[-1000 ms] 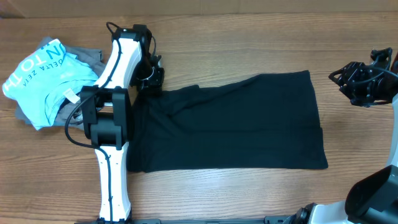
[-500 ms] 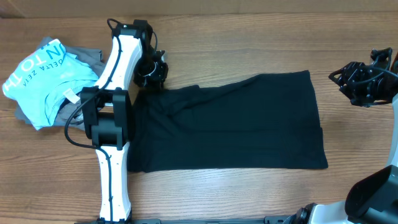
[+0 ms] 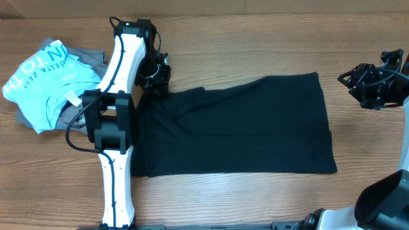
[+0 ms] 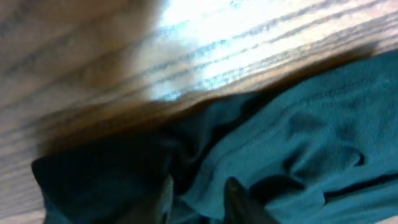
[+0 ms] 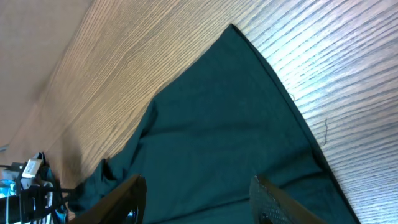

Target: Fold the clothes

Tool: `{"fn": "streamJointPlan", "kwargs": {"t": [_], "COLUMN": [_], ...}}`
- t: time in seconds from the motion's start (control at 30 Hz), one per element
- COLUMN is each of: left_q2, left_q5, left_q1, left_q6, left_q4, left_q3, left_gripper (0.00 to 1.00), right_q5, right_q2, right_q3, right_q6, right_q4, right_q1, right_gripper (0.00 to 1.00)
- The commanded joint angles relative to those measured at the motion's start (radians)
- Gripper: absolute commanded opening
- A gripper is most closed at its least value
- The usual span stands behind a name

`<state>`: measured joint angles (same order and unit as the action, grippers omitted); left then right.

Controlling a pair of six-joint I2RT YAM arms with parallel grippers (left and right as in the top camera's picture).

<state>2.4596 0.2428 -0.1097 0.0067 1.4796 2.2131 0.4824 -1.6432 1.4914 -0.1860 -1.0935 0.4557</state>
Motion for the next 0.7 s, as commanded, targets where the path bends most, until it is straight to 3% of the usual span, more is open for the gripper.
{"fn": "streamJointPlan", "kwargs": {"t": [0.0,0.17,0.37,0.57,0.67], "left_q2": [0.006,0.006,0.006,0.005,-0.003], "left_q5": [-0.007,-0.082,-0.022,0.004,0.01], "left_q1": [-0.004,-0.004,-0.022,-0.047,-0.044], "left_q6": [0.009,0.009,0.017,0.02,0.02], "left_q4": [0.021,-0.003,-0.021,-0.035,-0.036], "left_q3": [-0.002,-0.008,-0.049,-0.055,-0.031], "left_gripper": [0.36,0.4,0.32,0.04,0.04], "right_q5": [-0.003,-0.003,-0.003,-0.003,-0.003], "right_q2": [0.002,0.002,0.002,0.002,0.002], "right_q3": [0.0,0.0,0.0,0.0,0.0], "right_q6": [0.004,0.004,0.005,0.005,0.005], "right_q4": [0.002,0.002,-0.008,-0.009,-0.008], "right_q1": [-0.007,-0.007,-0.007,-0.007,-0.007], "right_gripper": [0.57,0.57,0.57,0.57,0.57]}}
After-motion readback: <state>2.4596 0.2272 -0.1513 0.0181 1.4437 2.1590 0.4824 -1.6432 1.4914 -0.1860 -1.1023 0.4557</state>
